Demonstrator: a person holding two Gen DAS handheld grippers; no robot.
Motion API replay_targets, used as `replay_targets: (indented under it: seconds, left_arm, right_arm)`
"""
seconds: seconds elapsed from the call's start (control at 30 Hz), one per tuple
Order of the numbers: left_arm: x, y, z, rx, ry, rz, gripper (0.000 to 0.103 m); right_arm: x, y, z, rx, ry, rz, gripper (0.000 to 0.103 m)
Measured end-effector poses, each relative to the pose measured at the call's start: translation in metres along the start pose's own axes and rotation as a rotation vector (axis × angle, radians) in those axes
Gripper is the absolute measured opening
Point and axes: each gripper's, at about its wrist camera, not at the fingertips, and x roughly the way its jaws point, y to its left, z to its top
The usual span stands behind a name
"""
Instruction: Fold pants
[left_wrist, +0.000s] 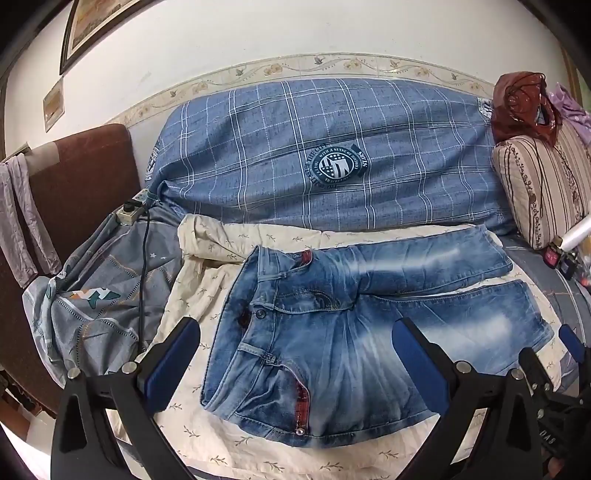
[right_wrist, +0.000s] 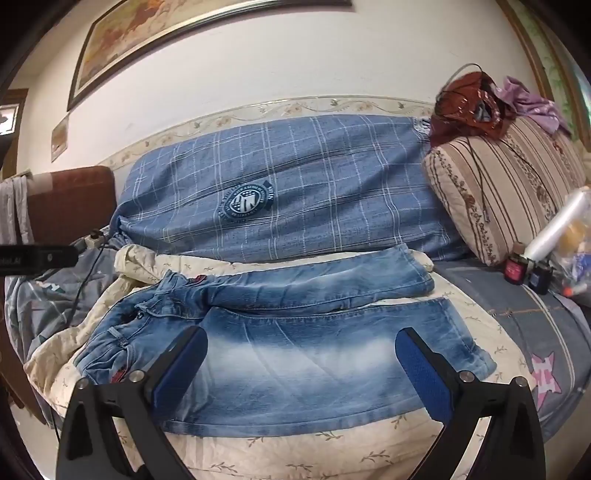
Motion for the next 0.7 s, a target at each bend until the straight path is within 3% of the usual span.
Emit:
replay_targets:
  seconds: [0.3, 0.7]
  left_arm:
    - [0.013, -0.001, -0.003, 0.007, 0.021, 0.006, 0.103]
    - [0.035, -0.003, -0.010, 0.015, 0.062, 0.018, 0.103]
  right_arm:
    - [0.009, -0.015, -0.001, 0.066, 0.032, -0.010, 0.103]
    - [0.026, -0.014, -0.005, 0.055, 0.090, -0.020, 0.103]
